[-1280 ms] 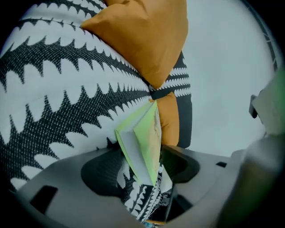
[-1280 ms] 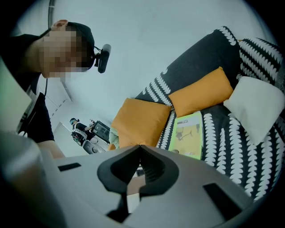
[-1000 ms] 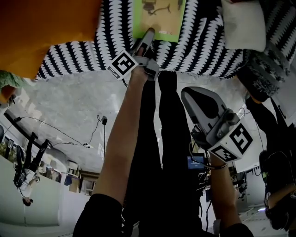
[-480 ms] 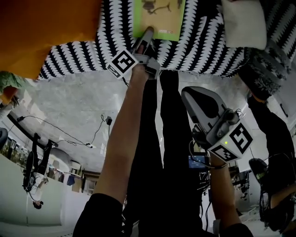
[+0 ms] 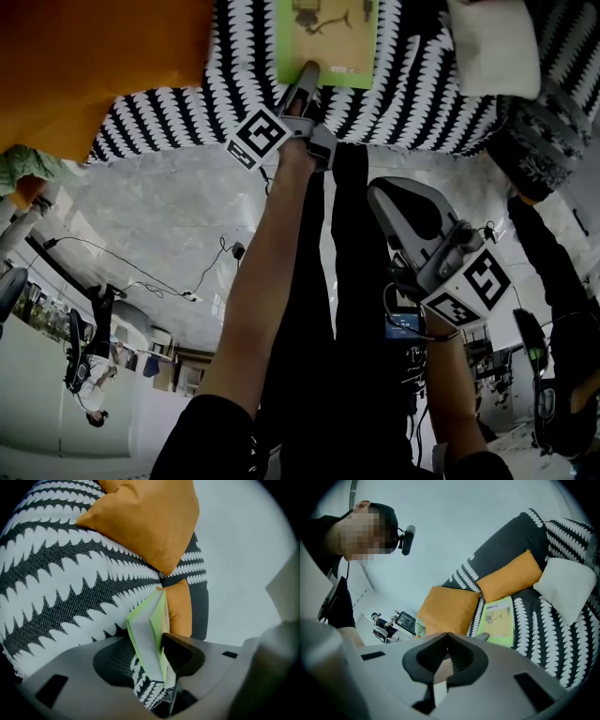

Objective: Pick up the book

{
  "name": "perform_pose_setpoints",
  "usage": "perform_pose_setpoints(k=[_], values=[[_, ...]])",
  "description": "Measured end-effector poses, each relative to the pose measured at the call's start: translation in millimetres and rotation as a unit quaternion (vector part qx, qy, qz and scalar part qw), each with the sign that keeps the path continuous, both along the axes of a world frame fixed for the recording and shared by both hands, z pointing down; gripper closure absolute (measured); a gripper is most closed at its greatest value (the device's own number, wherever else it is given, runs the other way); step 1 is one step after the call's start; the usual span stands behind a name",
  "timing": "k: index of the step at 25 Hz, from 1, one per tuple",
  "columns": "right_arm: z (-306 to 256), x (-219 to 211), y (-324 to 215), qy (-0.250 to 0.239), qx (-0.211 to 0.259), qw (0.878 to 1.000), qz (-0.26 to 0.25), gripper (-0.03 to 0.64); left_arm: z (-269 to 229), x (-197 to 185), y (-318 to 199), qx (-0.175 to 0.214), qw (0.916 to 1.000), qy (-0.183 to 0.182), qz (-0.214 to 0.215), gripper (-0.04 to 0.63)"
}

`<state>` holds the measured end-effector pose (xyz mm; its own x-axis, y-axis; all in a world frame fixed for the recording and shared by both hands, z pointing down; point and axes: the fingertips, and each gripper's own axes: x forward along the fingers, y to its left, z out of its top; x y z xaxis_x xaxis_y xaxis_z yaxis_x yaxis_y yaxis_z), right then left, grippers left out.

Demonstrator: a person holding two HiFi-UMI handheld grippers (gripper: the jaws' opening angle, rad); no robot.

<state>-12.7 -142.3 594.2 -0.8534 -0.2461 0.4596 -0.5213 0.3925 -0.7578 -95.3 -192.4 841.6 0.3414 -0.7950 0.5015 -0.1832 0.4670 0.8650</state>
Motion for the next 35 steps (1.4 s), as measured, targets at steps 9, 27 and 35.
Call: perform_pose_setpoints(k=[9, 27, 35], values=[[-5, 15, 5, -0.025, 0.015, 1.000, 0.010, 0.600, -22, 1, 0, 0.008, 0.9995, -0.022, -0.023, 0.409], [-25, 25, -7, -0.026, 0.036, 0.999, 0.020, 0.600, -52, -8, -10, 0.047, 0.9973, 0.017, -0.054, 0.441], [-52, 33, -1, -0.022, 0.052, 0.998, 0.027, 0.600, -96, -3, -17, 0.078, 0.9962, 0.021, -0.031, 0.442]])
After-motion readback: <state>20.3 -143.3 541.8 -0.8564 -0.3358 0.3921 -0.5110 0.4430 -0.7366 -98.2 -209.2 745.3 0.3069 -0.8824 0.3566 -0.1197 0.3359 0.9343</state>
